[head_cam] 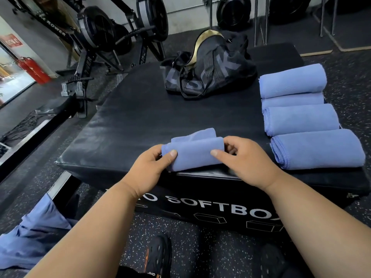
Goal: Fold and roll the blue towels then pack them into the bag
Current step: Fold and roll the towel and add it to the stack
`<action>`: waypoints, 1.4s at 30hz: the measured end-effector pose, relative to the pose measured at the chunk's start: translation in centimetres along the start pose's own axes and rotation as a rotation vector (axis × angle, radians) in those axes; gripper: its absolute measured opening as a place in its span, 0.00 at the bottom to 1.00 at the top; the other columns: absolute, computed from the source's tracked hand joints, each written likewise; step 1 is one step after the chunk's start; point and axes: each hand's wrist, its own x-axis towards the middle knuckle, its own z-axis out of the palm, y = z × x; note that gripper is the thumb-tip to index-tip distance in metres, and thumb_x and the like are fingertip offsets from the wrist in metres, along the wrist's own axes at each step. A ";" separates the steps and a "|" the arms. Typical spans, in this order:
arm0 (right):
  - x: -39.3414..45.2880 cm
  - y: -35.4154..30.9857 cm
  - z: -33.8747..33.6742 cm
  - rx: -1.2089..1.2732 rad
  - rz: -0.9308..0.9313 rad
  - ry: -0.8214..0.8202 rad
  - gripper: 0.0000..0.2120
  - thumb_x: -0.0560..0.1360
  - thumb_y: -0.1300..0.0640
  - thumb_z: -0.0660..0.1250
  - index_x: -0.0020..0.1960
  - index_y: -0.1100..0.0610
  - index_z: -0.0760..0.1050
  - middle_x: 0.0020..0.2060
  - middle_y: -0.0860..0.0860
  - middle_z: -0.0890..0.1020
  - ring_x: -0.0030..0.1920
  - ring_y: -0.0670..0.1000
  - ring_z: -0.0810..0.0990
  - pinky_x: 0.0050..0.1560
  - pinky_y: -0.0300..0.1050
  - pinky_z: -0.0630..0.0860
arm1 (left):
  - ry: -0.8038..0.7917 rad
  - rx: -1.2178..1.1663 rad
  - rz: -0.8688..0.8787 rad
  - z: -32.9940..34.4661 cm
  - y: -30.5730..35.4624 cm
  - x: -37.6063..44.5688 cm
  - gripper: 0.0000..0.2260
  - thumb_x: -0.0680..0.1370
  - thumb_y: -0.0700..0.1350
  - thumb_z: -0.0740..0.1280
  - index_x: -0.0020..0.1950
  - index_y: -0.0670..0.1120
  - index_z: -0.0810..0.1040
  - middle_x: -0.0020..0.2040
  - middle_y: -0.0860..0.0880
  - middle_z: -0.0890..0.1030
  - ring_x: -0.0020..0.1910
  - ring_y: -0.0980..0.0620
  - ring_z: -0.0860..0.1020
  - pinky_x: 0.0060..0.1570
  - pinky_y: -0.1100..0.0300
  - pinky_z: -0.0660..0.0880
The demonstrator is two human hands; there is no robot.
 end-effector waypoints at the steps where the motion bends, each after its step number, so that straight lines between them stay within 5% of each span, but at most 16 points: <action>1: 0.3 -0.1 0.2 0.051 0.036 0.019 0.12 0.76 0.40 0.71 0.49 0.48 0.81 0.36 0.50 0.80 0.34 0.48 0.76 0.44 0.53 0.77 | 0.032 -0.009 -0.013 0.0 0.0 0.0 0.16 0.78 0.62 0.69 0.58 0.53 0.83 0.54 0.54 0.87 0.58 0.53 0.83 0.66 0.46 0.77; 5: 1.8 -0.3 1.3 0.016 0.135 0.095 0.12 0.78 0.40 0.68 0.59 0.42 0.78 0.30 0.45 0.78 0.35 0.46 0.77 0.41 0.48 0.73 | 0.166 -0.011 -0.081 0.7 -0.3 1.1 0.10 0.81 0.61 0.69 0.55 0.56 0.83 0.51 0.57 0.87 0.52 0.57 0.84 0.62 0.50 0.80; 11: 3.3 0.0 2.1 -0.240 0.149 0.137 0.18 0.79 0.38 0.65 0.67 0.39 0.75 0.39 0.39 0.78 0.49 0.47 0.80 0.45 0.46 0.70 | 0.293 0.160 -0.173 1.2 0.4 2.7 0.15 0.79 0.65 0.67 0.55 0.55 0.81 0.51 0.58 0.85 0.52 0.56 0.83 0.55 0.55 0.79; 15: 3.3 -0.1 2.1 -0.281 0.112 0.119 0.19 0.80 0.41 0.64 0.70 0.37 0.75 0.36 0.37 0.75 0.48 0.44 0.77 0.46 0.44 0.68 | 0.374 0.499 0.144 3.1 2.1 2.2 0.20 0.81 0.63 0.62 0.67 0.56 0.80 0.64 0.56 0.81 0.64 0.55 0.77 0.66 0.55 0.73; 17: 3.3 -0.3 2.2 -0.280 0.084 0.138 0.19 0.80 0.42 0.65 0.70 0.36 0.76 0.39 0.39 0.74 0.46 0.43 0.76 0.44 0.42 0.67 | 0.288 0.669 0.278 5.1 2.6 1.8 0.26 0.82 0.64 0.56 0.75 0.55 0.76 0.72 0.52 0.77 0.73 0.50 0.71 0.74 0.53 0.66; 20: 3.0 -0.4 2.5 -0.290 0.042 0.159 0.19 0.81 0.42 0.64 0.71 0.35 0.76 0.47 0.43 0.75 0.47 0.46 0.77 0.44 0.42 0.69 | 0.162 0.848 0.231 7.0 1.4 1.5 0.31 0.83 0.67 0.45 0.84 0.58 0.59 0.83 0.48 0.63 0.82 0.44 0.58 0.81 0.43 0.55; 23: 2.6 -0.3 2.8 -0.329 0.016 0.154 0.19 0.83 0.42 0.62 0.73 0.35 0.74 0.51 0.44 0.74 0.50 0.47 0.77 0.47 0.44 0.68 | 0.094 0.833 0.296 5.9 -0.8 1.7 0.34 0.82 0.71 0.47 0.85 0.59 0.53 0.85 0.49 0.58 0.84 0.44 0.53 0.82 0.41 0.53; 26: 2.8 -0.1 2.8 -0.348 0.027 0.150 0.19 0.84 0.42 0.61 0.75 0.36 0.73 0.52 0.45 0.74 0.51 0.49 0.77 0.49 0.45 0.70 | -0.023 0.850 0.365 3.8 -2.4 1.9 0.41 0.78 0.76 0.56 0.86 0.56 0.53 0.85 0.50 0.57 0.84 0.45 0.54 0.82 0.46 0.54; 31: 2.9 0.0 2.8 -0.336 0.037 0.136 0.20 0.85 0.43 0.61 0.75 0.38 0.73 0.53 0.44 0.73 0.53 0.50 0.77 0.51 0.46 0.71 | -0.085 0.767 0.313 1.2 -2.1 1.9 0.39 0.78 0.69 0.65 0.85 0.60 0.55 0.85 0.55 0.58 0.82 0.54 0.59 0.80 0.59 0.58; 34: 2.4 -0.2 2.7 -0.269 -0.074 0.228 0.18 0.84 0.49 0.64 0.72 0.41 0.78 0.63 0.47 0.76 0.61 0.53 0.75 0.64 0.52 0.74 | -0.138 0.787 0.293 0.9 -1.2 2.2 0.38 0.79 0.64 0.68 0.85 0.60 0.55 0.85 0.56 0.59 0.83 0.57 0.58 0.81 0.58 0.58; 36: 2.1 -0.4 2.8 -0.360 -0.243 0.208 0.18 0.83 0.49 0.61 0.70 0.41 0.80 0.73 0.49 0.75 0.67 0.56 0.74 0.68 0.56 0.71 | -0.186 0.800 0.268 0.5 -0.8 2.5 0.38 0.79 0.61 0.67 0.85 0.61 0.53 0.85 0.56 0.57 0.83 0.57 0.55 0.81 0.55 0.58; 39: 1.3 -0.8 2.9 -0.493 -0.309 -0.066 0.28 0.81 0.38 0.49 0.77 0.40 0.72 0.80 0.45 0.68 0.79 0.55 0.65 0.77 0.57 0.60 | -0.222 0.808 0.209 0.2 -0.2 2.3 0.40 0.74 0.54 0.63 0.85 0.62 0.51 0.85 0.58 0.55 0.83 0.56 0.55 0.81 0.55 0.57; 42: 1.2 -0.1 2.5 -0.489 -0.259 -0.124 0.31 0.80 0.35 0.59 0.81 0.40 0.64 0.83 0.42 0.61 0.83 0.52 0.57 0.82 0.54 0.51 | -0.159 0.808 0.220 0.5 0.1 2.0 0.40 0.73 0.46 0.64 0.85 0.60 0.56 0.85 0.56 0.59 0.82 0.55 0.59 0.79 0.58 0.61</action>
